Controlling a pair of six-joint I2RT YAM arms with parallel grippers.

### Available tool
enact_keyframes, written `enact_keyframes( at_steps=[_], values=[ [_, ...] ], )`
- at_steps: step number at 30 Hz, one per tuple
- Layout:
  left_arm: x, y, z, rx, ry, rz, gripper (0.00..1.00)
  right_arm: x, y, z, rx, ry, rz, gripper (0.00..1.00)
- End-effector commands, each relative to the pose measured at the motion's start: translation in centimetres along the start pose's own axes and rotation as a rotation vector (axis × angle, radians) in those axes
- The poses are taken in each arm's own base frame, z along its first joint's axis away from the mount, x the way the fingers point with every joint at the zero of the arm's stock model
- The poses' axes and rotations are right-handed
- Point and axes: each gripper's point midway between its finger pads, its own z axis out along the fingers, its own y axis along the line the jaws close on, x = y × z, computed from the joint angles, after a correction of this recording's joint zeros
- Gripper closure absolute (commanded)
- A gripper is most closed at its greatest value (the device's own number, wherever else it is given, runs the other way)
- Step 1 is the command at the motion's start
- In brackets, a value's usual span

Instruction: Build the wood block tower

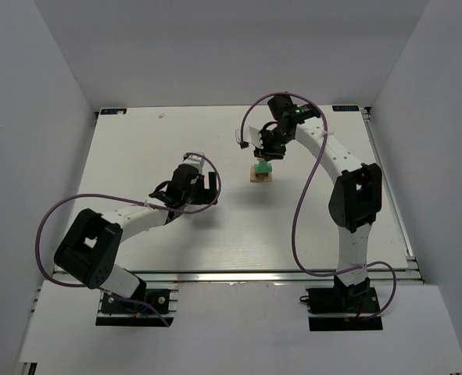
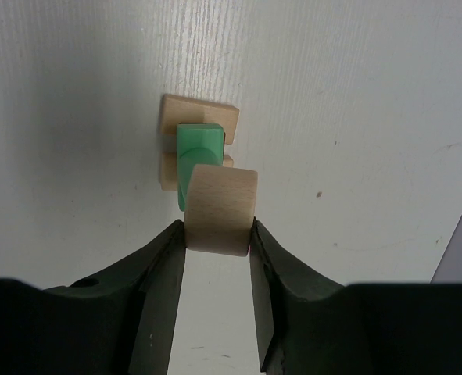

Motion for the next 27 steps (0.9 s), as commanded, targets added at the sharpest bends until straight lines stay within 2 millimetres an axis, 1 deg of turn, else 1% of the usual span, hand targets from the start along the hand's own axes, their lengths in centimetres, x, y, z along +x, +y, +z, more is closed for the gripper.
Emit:
enact_keyframes(
  at_steps=[1,8,15,23,25,27],
  values=[
    [-1.89,-0.35,-0.11,0.006,-0.044,0.002,0.02,-0.53,-0.25,-0.59,0.017,-0.005,-0.013,0.58],
    [-1.77,-0.48,-0.06,0.014,-0.038,0.004,0.02,-0.58,-0.18,-0.56,0.016,-0.006,-0.011,0.56],
    [-1.72,-0.51,-0.07,0.016,-0.036,0.006,0.02,-0.54,-0.25,-0.42,0.018,-0.002,-0.008,0.50],
    [-1.71,-0.56,-0.11,0.019,-0.035,0.006,0.02,-0.89,-0.52,-0.47,0.032,-0.011,-0.002,0.49],
    [-1.76,-0.58,-0.15,0.020,-0.036,0.006,0.02,-0.97,-0.81,-0.44,0.043,-0.015,0.003,0.45],
    [-1.75,-0.60,-0.15,0.021,-0.036,0.006,0.02,-1.00,-0.82,-0.41,0.043,-0.016,0.004,0.43]
  ],
)
